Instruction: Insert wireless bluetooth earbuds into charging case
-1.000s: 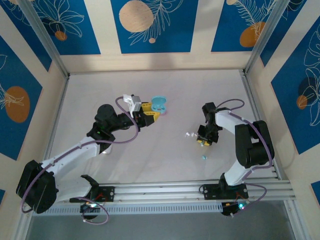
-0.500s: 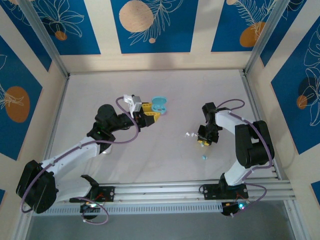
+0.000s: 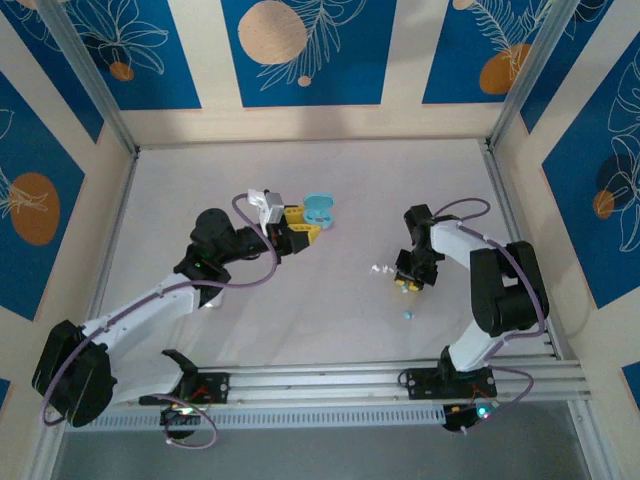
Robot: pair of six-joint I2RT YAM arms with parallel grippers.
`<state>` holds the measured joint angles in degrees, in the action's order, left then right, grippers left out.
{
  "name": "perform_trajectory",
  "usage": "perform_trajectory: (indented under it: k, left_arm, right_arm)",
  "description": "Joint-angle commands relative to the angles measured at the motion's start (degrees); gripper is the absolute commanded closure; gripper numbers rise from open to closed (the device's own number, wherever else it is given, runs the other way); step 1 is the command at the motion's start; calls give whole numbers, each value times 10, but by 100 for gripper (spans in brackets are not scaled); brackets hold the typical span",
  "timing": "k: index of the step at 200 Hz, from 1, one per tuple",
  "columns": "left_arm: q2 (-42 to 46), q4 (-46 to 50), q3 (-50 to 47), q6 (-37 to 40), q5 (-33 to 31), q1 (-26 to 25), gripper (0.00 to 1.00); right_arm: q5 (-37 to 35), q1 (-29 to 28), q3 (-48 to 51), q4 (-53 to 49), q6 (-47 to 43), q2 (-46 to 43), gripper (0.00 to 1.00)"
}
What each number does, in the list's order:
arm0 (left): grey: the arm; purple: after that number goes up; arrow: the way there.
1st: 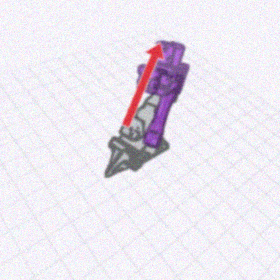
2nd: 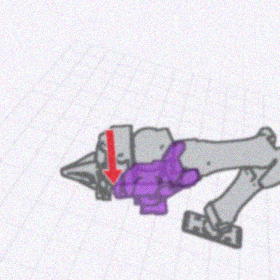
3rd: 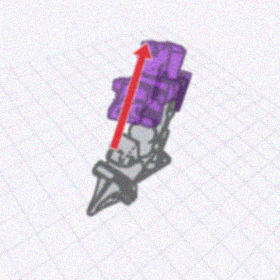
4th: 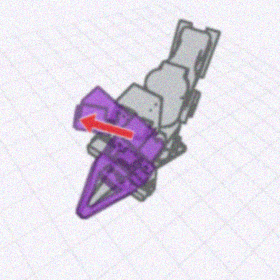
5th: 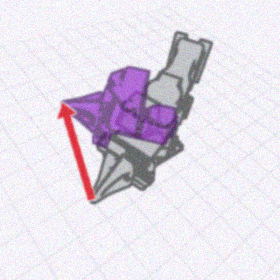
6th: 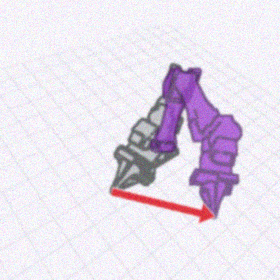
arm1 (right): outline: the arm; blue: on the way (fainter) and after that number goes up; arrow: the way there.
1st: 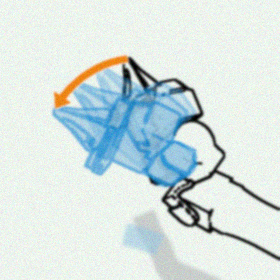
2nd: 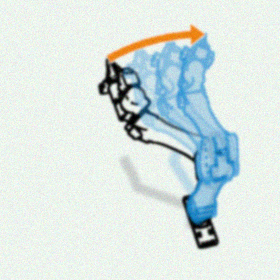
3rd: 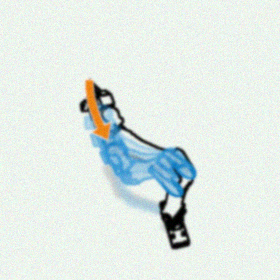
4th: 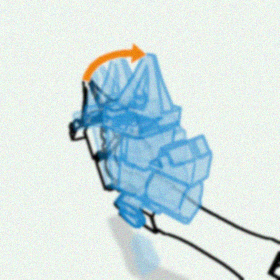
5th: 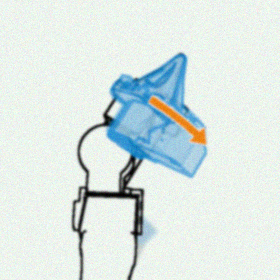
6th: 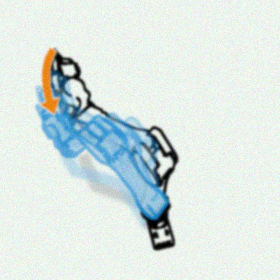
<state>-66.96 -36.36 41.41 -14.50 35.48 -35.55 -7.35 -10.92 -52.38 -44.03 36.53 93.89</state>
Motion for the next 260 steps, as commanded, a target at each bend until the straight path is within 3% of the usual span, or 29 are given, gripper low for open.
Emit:
perform_trajectory:
  k: [1, 50, 72, 110, 157, 183, 260]
  left_arm:
    - [2, -5, 18, 8, 3, -9, 71]
    - [-1, -5, 17, 11, -4, -9, 71]
    - [-5, -7, 15, 11, -6, -9, 71]
    - [-9, -13, 14, 15, -15, -8, 71]
    - [-11, -18, 14, 19, -17, -9, 71]
    - [-9, -23, 10, 22, -14, -9, 71]
    - [-6, -37, -1, 52, -22, -10, 71]
  right_arm:
    - [-1, -1, 7, 14, 8, -7, 78]
    - [58, -14, -9, 26, -31, -62, 82]
    - [161, -17, -21, 46, -60, -120, 82]
    - [404, -18, -48, 110, -84, -204, 81]
    - [582, -26, -112, 119, -112, -214, 81]
    - [648, -31, -140, 118, -115, -209, 81]
    - [741, -38, -186, 148, -51, -207, 80]
